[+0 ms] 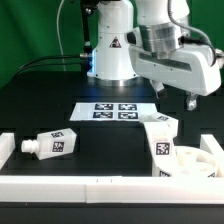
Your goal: Assemble stool
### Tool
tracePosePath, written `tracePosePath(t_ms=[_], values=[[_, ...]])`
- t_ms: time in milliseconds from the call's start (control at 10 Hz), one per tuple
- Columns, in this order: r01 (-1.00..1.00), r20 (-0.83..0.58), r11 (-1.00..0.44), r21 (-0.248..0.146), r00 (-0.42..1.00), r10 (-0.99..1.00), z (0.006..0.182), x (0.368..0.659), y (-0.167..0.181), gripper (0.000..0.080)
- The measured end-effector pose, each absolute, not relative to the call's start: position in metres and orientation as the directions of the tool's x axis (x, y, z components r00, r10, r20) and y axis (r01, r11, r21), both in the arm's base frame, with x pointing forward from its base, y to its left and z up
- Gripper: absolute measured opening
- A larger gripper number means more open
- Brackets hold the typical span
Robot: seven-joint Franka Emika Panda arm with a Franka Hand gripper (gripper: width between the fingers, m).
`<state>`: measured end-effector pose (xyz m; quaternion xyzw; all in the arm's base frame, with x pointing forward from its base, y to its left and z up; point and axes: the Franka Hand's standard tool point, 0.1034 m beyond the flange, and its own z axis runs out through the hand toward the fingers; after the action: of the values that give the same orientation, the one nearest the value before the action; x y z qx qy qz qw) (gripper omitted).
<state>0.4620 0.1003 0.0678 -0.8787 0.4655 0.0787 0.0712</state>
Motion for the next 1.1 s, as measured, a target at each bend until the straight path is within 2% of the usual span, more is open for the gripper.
tracePosePath(t_ms=[300,400,600,700,900,1000,1100], values=[[-0.679,-0.185,-0.729,-0.086,0.73,-0.658,0.0665,0.462,0.0956,0.0649],[-0.523,-0.185,-0.849,-0.076,0.844,-0.503,0.0657,0.4608,0.0952,0.0649],[-0.253,-0.175,-0.962,-0.099,0.956,-0.234,0.0708,0.4675,0.0955,0.0649],[-0.102,-0.167,-0.99,-0.095,0.982,-0.085,0.0709,0.4664,0.097,0.0649],[-0.034,-0.157,-0.994,-0.106,0.987,-0.017,0.0707,0.4673,0.0934,0.0649],[0.079,-0.149,-0.991,-0.108,0.984,0.094,0.0697,0.4674,0.0919,0.0649],[0.244,-0.152,-0.965,-0.09,0.955,0.256,0.0658,0.4694,0.0917,0.0649]])
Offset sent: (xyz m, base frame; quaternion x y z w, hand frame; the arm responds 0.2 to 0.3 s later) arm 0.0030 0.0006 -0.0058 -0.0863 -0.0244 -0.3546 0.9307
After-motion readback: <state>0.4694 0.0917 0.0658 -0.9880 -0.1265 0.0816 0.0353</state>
